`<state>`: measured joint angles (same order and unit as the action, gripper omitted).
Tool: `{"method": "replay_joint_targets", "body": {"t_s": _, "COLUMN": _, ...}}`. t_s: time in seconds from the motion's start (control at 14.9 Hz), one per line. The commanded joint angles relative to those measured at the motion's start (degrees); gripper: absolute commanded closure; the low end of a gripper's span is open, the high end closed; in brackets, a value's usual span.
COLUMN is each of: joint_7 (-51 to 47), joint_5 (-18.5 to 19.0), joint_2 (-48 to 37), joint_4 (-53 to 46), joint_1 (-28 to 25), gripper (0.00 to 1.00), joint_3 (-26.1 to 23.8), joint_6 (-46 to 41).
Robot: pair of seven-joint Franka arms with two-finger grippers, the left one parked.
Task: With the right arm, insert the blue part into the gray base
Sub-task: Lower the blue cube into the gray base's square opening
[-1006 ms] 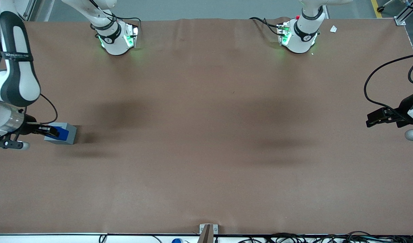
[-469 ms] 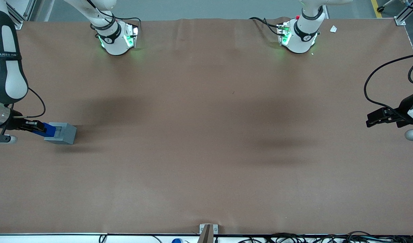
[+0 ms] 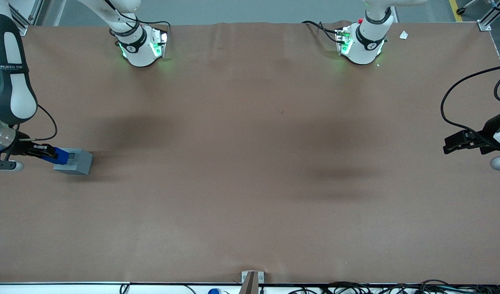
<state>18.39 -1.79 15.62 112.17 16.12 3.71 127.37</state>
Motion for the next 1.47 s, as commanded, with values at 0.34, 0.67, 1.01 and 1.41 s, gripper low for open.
{"method": "replay_joint_targets", "body": {"t_s": 0.34, "joint_7": 0.3, "joint_5": 0.7, "joint_2": -1.4, "joint_4": 2.4, "joint_1": 1.4, "gripper": 0.84, "joint_3": -1.0, "joint_6": 0.9}}
{"method": "replay_joint_targets", "body": {"t_s": 0.67, "joint_7": 0.3, "joint_5": 0.7, "joint_2": -0.7, "joint_4": 2.4, "joint_1": 1.4, "gripper": 0.84, "joint_3": -0.9, "joint_6": 0.9}}
{"method": "replay_joint_targets", "body": {"t_s": 1.01, "joint_7": 0.3, "joint_5": 0.6, "joint_2": 0.4, "joint_4": 2.5, "joint_1": 1.6, "gripper": 0.84, "joint_3": -1.0, "joint_6": 2.6}}
{"method": "replay_joint_targets", "body": {"t_s": 1.41, "joint_7": 0.2, "joint_5": 0.6, "joint_2": 0.5, "joint_4": 3.3, "joint_1": 1.6, "gripper": 0.84, "joint_3": -1.0, "joint_6": 3.9}}
